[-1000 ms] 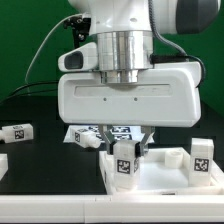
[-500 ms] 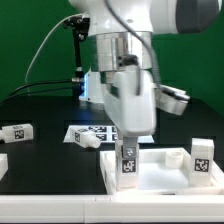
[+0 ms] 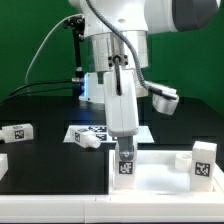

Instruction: Assemble square table

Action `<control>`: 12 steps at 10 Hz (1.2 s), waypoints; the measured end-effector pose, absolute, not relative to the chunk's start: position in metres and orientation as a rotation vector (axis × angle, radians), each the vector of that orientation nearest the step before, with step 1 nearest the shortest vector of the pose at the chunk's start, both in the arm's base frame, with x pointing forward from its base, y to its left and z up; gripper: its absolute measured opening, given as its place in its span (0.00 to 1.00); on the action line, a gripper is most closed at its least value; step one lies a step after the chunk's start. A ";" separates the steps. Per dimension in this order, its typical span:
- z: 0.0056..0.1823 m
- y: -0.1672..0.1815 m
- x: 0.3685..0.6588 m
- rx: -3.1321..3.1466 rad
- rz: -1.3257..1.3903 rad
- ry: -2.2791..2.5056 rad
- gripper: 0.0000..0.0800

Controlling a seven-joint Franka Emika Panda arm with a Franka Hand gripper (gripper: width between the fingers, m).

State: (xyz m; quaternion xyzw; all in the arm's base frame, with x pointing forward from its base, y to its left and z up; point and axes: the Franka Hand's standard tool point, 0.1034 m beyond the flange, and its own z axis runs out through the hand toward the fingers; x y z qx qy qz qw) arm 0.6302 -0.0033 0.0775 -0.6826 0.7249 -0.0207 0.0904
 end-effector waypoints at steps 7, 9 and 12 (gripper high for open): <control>0.079 -0.005 0.631 -2.789 -0.159 1.124 0.81; 0.081 -0.006 0.633 -3.065 -0.189 0.420 0.81; 0.078 -0.009 0.633 -3.076 -0.161 0.317 0.66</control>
Offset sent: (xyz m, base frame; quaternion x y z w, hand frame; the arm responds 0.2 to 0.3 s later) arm 0.0000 0.0000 0.0000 0.0000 0.0000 -0.1296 0.9916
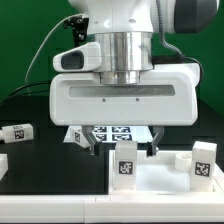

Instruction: Assemble square table

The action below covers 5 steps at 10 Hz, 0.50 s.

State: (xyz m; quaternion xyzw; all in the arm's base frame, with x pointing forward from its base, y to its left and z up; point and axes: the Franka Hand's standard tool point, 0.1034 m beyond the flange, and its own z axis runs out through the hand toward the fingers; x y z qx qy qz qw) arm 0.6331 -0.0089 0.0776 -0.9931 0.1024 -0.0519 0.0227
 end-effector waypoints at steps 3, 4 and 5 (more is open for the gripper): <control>0.077 -0.009 0.633 -3.016 -0.151 0.630 0.36; 0.077 -0.009 0.633 -2.992 -0.148 0.724 0.36; 0.079 -0.012 0.636 -2.947 -0.179 0.861 0.36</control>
Offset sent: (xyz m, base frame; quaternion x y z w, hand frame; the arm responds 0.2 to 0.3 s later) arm 0.0000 0.0000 0.0000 0.0000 0.0000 0.1938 0.9810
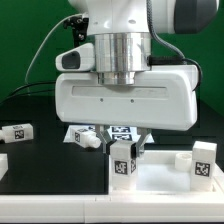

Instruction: Assemble square table

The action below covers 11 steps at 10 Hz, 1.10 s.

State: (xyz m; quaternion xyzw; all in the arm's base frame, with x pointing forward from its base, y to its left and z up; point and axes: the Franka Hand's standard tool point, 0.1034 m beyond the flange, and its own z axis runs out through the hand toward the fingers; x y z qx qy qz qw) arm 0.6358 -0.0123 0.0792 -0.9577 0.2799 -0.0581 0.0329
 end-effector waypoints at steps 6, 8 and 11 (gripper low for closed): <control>0.078 -0.011 0.631 -2.152 -0.053 2.040 0.36; 0.078 -0.008 0.631 -1.949 -0.017 2.225 0.36; 0.077 -0.008 0.630 -1.889 -0.010 2.277 0.55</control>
Offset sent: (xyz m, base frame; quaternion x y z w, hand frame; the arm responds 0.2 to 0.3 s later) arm -0.0016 -0.0082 0.0012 0.0202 -0.0188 0.4613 0.8868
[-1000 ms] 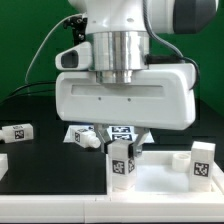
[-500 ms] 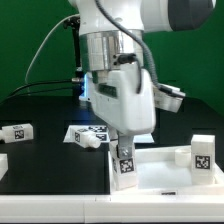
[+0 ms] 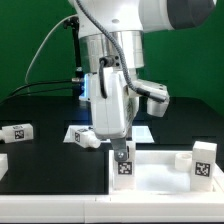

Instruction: Assemble square table

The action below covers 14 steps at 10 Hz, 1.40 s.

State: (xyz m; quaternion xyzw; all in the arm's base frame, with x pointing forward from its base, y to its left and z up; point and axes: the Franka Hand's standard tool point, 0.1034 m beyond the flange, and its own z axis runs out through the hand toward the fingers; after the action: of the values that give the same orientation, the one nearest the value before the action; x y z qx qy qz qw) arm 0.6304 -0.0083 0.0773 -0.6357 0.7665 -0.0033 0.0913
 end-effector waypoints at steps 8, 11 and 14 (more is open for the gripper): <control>0.070 0.001 0.624 -2.671 -0.083 1.337 0.81; 0.078 -0.002 0.633 -3.031 -0.137 0.498 0.81; 0.077 -0.002 0.634 -3.034 -0.134 0.494 0.81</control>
Offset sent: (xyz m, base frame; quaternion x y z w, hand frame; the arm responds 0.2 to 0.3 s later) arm 0.0023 0.0345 -0.0072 -0.0147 -0.1205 -0.3808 0.9166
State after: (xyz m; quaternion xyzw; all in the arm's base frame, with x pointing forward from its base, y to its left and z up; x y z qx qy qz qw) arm 0.6337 -0.0023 0.0772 -0.9855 0.1606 -0.0434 0.0323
